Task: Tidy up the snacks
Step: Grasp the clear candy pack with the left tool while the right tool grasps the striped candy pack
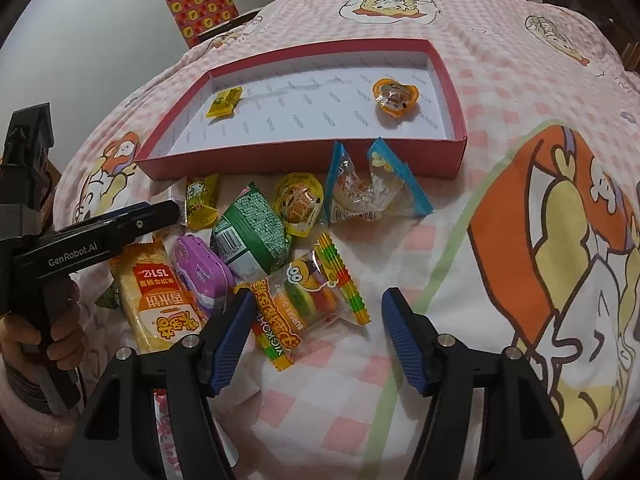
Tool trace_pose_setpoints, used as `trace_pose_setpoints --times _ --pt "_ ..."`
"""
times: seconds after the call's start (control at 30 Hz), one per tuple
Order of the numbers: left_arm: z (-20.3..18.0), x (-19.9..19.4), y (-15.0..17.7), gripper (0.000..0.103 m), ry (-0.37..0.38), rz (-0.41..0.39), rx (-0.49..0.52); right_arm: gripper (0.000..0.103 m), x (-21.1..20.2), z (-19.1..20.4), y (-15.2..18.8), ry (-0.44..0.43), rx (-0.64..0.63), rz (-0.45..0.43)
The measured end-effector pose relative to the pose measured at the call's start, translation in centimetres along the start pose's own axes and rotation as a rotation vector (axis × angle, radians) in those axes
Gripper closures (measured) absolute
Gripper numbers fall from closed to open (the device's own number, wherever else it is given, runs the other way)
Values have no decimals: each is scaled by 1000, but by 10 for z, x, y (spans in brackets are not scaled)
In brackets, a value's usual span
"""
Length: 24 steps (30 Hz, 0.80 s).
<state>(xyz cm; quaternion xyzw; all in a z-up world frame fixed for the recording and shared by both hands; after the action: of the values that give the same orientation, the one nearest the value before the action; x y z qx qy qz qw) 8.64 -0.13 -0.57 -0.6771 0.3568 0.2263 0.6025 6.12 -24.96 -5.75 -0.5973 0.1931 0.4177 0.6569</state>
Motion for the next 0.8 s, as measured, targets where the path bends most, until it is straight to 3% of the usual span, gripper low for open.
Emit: trace_pose_setpoints --times 0.3,0.8 --pt "-3 9 2 35 -15 -7 18 30 6 3 3 7 -13 -7" --pt "-8 12 4 38 -55 -8 56 29 9 7 4 40 -17 -21"
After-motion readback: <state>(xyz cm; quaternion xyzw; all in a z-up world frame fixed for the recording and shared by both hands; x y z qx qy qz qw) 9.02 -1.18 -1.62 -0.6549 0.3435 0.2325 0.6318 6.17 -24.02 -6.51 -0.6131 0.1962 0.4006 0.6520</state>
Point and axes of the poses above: each gripper's, at about its wrist camera, not at the fingertips, and x roughly the way its jaws point, z to its left, y to its underside, the point moved 5 cm from there along x, roughly the way its jaws point, and after that the axes turned 6 degrees about -z, right-handed, at the moved point
